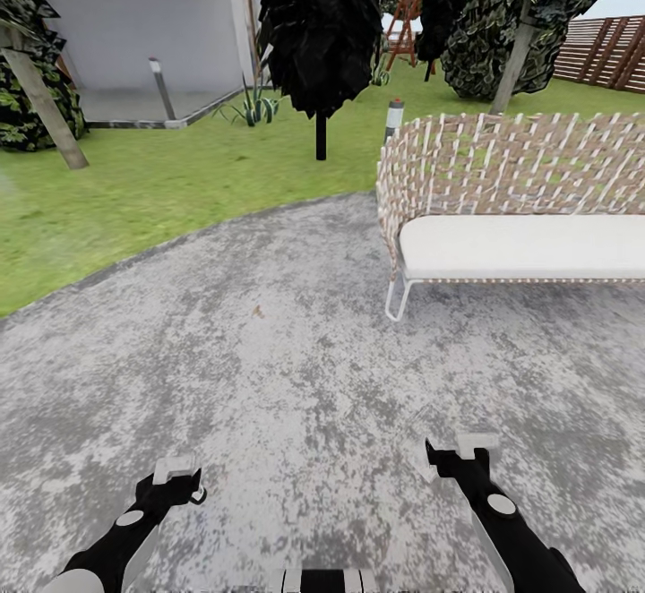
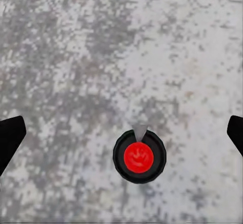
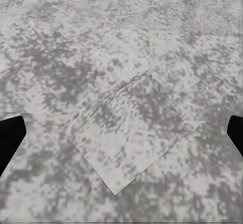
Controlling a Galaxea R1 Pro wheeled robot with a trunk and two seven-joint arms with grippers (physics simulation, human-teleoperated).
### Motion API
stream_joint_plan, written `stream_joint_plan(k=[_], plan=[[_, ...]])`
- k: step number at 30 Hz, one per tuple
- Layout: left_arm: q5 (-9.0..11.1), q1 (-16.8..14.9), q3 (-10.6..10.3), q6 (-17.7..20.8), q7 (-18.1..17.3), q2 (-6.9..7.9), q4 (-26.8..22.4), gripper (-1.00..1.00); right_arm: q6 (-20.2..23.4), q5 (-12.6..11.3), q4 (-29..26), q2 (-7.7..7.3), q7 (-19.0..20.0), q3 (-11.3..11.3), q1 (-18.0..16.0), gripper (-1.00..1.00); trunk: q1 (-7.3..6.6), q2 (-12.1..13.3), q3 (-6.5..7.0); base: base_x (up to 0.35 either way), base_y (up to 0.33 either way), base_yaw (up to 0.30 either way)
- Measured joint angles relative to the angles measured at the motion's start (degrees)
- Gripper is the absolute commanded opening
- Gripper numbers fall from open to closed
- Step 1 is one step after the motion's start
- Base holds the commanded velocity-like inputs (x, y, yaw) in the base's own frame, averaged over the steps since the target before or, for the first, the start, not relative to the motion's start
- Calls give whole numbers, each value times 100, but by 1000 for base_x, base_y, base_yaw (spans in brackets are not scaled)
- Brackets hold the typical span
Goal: In the garden, pick up the pesticide atomizer on the floor and spray pesticide onto both trees until each tree trunk is fully covered.
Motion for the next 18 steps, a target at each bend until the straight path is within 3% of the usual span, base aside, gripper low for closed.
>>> stream_joint_plan(k=[11, 18], plan=[[-13, 0, -12, -29, 6, 2, -18, 100, 7, 0, 1, 4, 0, 0, 0, 100, 28, -15, -318, 0, 0, 0], [-166, 0, -39, -60, 8, 6, -62, 100, 4, 0, 8, 8, 0, 0, 0, 100, 46, -24, -536, 0, 0, 0]])
